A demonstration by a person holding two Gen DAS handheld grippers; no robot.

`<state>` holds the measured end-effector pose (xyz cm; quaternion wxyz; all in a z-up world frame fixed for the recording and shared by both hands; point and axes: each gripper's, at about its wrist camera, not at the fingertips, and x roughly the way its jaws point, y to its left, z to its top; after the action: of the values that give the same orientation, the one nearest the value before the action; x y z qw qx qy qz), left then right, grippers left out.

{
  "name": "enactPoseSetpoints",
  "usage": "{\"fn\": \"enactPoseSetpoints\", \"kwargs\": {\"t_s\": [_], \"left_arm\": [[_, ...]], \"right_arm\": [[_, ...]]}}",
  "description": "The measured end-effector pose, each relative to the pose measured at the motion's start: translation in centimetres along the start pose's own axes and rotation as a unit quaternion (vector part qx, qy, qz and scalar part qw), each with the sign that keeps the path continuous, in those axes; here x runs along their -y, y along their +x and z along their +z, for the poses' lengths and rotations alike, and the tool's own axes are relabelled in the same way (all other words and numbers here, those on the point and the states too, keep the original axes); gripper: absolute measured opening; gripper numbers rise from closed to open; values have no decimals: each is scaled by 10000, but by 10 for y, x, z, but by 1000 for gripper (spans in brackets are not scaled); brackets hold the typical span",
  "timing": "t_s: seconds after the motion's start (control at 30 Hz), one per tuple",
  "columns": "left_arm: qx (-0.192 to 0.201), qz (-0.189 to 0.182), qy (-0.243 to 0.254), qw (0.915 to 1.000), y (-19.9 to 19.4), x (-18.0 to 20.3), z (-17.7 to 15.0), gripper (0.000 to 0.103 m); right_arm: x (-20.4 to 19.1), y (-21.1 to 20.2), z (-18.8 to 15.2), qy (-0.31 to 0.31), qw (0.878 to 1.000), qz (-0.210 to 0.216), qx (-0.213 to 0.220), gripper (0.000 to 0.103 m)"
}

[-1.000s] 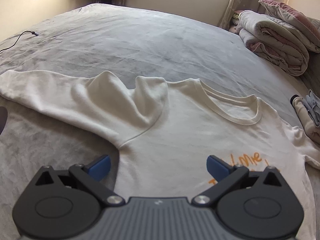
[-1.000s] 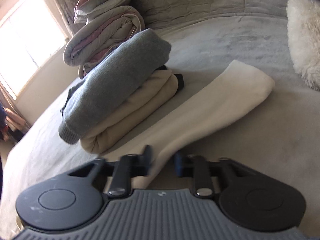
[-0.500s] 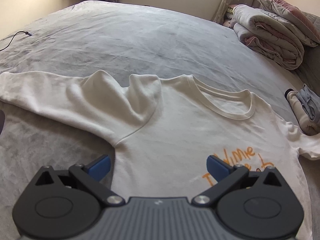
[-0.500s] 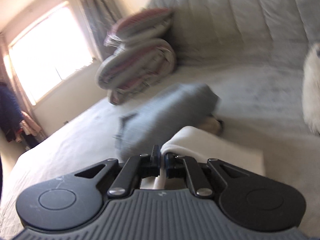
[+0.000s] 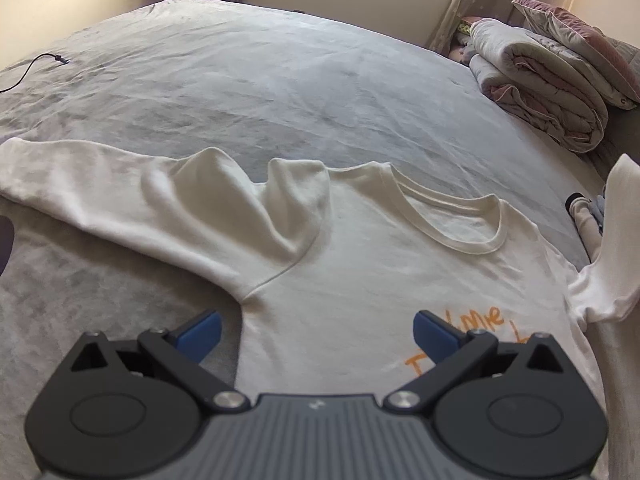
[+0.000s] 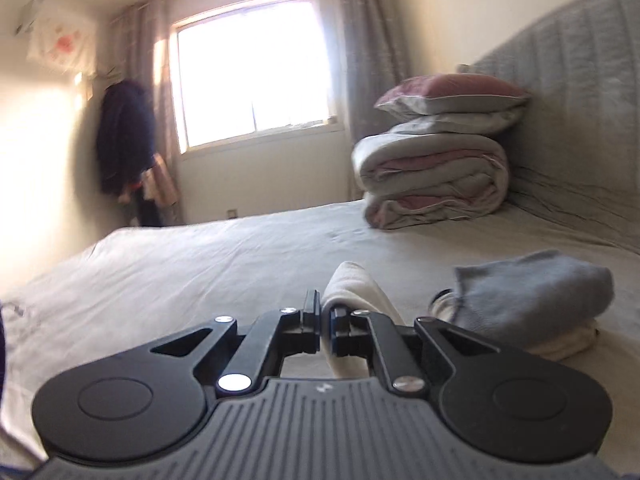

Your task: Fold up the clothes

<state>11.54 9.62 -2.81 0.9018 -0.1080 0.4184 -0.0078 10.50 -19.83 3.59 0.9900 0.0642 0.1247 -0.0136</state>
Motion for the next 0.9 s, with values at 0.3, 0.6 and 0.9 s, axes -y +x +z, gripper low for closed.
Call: {"fn": "enactPoseSetpoints", "kwargs": {"t_s": [0.3, 0.6, 0.9], "left_arm": [[-36, 25, 78, 10000, 3, -1, 0, 102], [273, -208, 415, 9985, 1, 9, -8, 102], [336, -503, 972, 9934, 9, 36, -10, 94]], "right_arm": [[-52, 27, -57, -497, 9916, 889, -794, 8], [-43, 55, -93, -17, 9728, 1554, -1717, 17], [4, 26, -63, 405, 9368, 2597, -2307, 56]]}}
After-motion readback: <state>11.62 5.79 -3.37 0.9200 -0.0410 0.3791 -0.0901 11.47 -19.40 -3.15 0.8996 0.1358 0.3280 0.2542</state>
